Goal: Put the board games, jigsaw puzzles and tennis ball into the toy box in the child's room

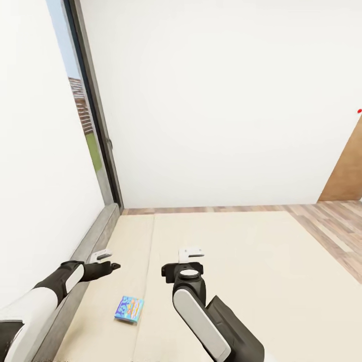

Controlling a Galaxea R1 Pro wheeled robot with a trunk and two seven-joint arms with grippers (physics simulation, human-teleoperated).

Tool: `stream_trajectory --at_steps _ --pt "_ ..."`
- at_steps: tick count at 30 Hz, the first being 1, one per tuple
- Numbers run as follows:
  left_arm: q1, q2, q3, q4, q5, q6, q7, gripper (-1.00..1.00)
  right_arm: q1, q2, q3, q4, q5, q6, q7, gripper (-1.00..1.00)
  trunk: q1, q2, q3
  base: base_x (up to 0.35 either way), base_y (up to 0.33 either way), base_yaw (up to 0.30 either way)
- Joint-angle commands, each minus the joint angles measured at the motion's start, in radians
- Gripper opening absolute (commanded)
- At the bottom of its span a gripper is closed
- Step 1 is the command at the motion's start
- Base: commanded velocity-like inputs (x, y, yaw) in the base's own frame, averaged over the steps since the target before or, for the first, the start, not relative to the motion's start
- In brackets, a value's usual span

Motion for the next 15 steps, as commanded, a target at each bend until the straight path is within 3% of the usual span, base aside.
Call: stream_trajectory --at_steps 1,15 --pt "-0.001 0.001 -0.006 -0.001 0.009 0.005 0.0 1.0 -0.002 0.0 0.001 -0.001 -0.008 0.007 -0.009 1.0 0.001 -0.002 -0.004 0.0 0.0 0.0" --pt "-0.001 0.001 -0.006 -0.001 0.009 0.005 -0.001 1.0 -0.002 0.0 0.001 0.004 -0.008 0.005 -0.008 1.0 0.001 -0.002 -0.027 0.0 0.0 0.0"
